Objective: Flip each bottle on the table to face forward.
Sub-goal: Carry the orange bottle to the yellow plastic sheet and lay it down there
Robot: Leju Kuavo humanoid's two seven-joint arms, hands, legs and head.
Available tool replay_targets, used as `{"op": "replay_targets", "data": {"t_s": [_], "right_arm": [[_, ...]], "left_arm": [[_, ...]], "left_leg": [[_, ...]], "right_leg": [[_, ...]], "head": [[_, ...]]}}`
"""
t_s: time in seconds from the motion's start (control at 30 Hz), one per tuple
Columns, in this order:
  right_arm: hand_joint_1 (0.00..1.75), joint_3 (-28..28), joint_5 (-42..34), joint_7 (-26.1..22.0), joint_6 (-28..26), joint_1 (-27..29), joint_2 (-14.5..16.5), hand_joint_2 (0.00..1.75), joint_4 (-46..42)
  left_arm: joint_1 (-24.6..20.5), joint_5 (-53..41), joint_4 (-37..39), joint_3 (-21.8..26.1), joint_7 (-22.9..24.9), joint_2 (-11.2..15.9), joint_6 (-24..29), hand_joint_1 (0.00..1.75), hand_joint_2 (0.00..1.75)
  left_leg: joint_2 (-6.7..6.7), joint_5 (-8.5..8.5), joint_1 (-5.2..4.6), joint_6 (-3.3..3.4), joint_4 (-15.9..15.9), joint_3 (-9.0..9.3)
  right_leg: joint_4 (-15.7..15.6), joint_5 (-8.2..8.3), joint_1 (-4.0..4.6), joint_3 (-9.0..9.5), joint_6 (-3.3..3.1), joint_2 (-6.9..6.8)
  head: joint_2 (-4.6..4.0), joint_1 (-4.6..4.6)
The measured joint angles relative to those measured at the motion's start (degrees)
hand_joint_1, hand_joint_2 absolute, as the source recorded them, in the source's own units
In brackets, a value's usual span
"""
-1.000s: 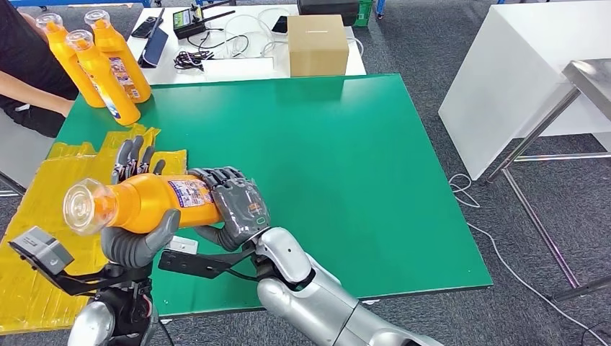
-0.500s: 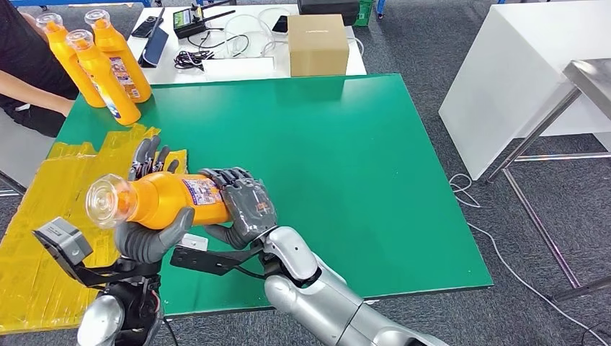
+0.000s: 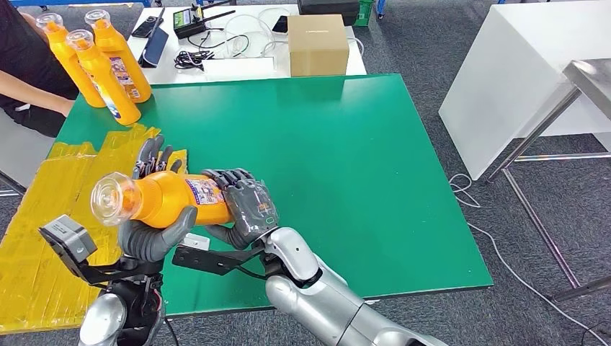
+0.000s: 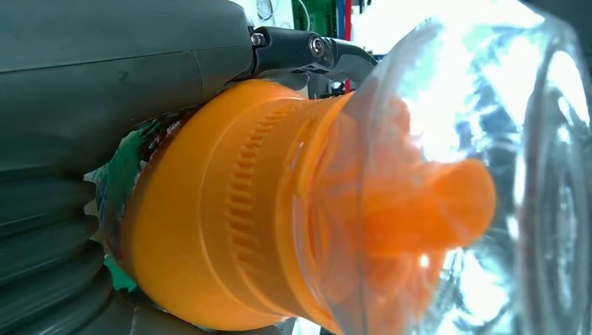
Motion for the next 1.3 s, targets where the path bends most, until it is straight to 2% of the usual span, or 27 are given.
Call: {"op": "replay_targets", "data": {"t_s": [0.07,0.1,1.0,1.03,1.13,1.17,1.3], "right_arm": [[1.75,0.0,-0.3,0.1,-0.2,0.1,0.0,1.75,0.0],[1.75,0.0,-0.4,0.1,-0.3,0.2,0.0,1.75,0.1],[1.75,0.0,-1.8,0.5,0.0,0.3,-0.5,1.75,0.3],[1.31,0.0,-1.9,0.5,0.1,0.3,-0.6,1.75,0.3],[0.0,0.0,-2.4,0.8,0.7,0.3,-0.7,0.44,0.3],[0.0,0.0,-2.5,1.2,1.3,0.3,-0.7,0.0,0.3],[0.0,0.0,-3.4,3.2,5.0,0.0,-0.7,0.0,1.1]], "left_arm": [[-0.1,-0.3,0.2,-0.1,0.2,0.0,0.0,1.42,1.75],[-0.1,-0.6,0.3,-0.2,0.3,-0.1,0.1,1.74,1.75],[-0.8,-2.0,1.6,-0.6,0.2,-0.5,0.4,1.75,1.75],[-0.8,-2.0,1.6,-0.6,0.1,-0.5,0.4,1.75,1.75],[-0.8,-1.9,1.7,-0.6,-0.1,-0.5,0.4,1.75,1.75],[-0.8,-1.8,1.8,-0.6,-0.3,-0.5,0.4,1.75,1.75],[-0.6,-2.0,1.8,-0.2,-0.9,-0.3,0.7,1.75,1.75]], "left_leg": [[0.0,0.0,0.0,0.0,0.0,0.0],[0.0,0.0,0.0,0.0,0.0,0.0],[-0.03,0.0,0.0,0.0,0.0,-0.01],[-0.03,0.0,0.0,0.0,0.0,-0.01],[-0.03,0.0,0.0,0.0,0.0,-0.02],[-0.03,0.0,0.0,0.0,0.0,-0.02],[-0.06,0.0,0.0,0.0,0.0,-0.02]], "right_leg": [[0.0,0.0,0.0,0.0,0.0,0.0],[0.0,0.0,0.0,0.0,0.0,0.0],[0.0,0.0,0.0,0.01,0.0,-0.01],[0.0,0.0,0.0,0.01,0.0,-0.01],[0.0,0.0,0.0,0.01,0.0,-0.01],[0.0,0.0,0.0,0.01,0.0,-0.01],[0.0,0.0,0.01,0.01,0.0,-0.01]], "head": [[0.0,0.0],[0.0,0.0],[0.0,0.0],[0.0,0.0],[0.0,0.0],[0.0,0.0],[0.0,0.0]]}}
